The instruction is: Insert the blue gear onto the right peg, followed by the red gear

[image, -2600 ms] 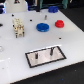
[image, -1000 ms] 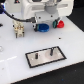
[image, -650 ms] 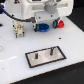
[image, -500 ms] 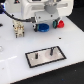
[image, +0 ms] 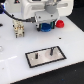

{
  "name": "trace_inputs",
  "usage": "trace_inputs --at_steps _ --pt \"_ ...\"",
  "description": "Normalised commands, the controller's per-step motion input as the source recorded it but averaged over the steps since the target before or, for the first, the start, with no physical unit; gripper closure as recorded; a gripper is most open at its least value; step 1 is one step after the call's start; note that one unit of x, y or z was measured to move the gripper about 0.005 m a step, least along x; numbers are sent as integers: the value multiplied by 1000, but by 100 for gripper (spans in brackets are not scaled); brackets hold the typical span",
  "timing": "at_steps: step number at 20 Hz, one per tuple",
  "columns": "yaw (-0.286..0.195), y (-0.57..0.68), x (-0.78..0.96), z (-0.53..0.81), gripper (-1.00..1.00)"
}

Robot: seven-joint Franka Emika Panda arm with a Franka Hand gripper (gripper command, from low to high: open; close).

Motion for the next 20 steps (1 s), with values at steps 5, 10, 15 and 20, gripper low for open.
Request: trace_inputs --at_steps 5,10,15,20 --pt "0 16 401 549 100" --pt "0 -31 614 550 100" --pt "0 -39 764 496 100" --pt "0 -64 795 489 100"
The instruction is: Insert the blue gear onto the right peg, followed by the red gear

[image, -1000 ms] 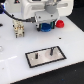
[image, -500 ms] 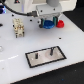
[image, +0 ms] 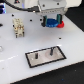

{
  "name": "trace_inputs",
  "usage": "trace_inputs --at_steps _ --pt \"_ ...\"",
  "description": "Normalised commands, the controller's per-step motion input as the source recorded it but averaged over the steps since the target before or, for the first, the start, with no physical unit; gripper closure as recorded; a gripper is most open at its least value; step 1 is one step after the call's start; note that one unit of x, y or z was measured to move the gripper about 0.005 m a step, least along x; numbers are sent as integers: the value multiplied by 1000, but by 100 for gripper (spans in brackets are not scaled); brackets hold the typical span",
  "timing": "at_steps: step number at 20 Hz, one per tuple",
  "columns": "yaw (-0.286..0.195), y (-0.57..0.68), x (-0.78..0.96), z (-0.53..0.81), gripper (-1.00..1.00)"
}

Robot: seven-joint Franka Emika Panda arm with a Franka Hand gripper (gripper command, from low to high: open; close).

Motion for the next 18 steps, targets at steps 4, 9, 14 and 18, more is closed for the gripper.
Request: trace_inputs --at_steps 4,9,14,18 --pt "0 -101 825 461 100" --pt "0 -163 849 370 100" --pt "0 -163 853 259 100" --pt "0 -192 828 180 100"
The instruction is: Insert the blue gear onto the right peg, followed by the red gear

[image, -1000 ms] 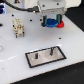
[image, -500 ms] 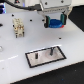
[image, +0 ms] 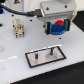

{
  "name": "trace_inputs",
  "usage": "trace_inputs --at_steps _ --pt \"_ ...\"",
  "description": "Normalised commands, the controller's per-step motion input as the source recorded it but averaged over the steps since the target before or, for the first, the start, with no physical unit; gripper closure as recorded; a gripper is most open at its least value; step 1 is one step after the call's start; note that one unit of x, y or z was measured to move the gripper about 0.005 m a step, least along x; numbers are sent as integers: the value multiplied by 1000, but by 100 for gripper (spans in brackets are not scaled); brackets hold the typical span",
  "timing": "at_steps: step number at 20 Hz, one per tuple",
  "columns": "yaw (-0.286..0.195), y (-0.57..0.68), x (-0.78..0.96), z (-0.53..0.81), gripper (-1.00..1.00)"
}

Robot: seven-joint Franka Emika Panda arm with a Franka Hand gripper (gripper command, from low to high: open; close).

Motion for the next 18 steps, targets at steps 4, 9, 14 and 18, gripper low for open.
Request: trace_inputs --at_steps 4,9,14,18 --pt "0 -220 804 94 100" --pt "0 -167 698 25 100" --pt "0 -175 441 -48 100" --pt "0 -121 241 -106 100"
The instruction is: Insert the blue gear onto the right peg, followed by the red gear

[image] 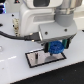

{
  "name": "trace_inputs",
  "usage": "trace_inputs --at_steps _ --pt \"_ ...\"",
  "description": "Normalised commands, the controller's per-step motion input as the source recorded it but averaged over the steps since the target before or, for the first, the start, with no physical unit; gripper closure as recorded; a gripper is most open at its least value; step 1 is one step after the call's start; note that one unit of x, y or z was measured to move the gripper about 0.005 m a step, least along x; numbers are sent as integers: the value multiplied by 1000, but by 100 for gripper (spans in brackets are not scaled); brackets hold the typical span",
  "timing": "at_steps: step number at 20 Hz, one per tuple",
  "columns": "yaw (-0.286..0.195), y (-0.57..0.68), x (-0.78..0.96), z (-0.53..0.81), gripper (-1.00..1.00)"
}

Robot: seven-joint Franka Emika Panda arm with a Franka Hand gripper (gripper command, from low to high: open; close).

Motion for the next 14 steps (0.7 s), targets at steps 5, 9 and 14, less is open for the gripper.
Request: trace_inputs --at_steps 5,9,14 --pt "0 -80 100 34 100" --pt "0 -37 73 376 100" --pt "0 -134 111 176 100"
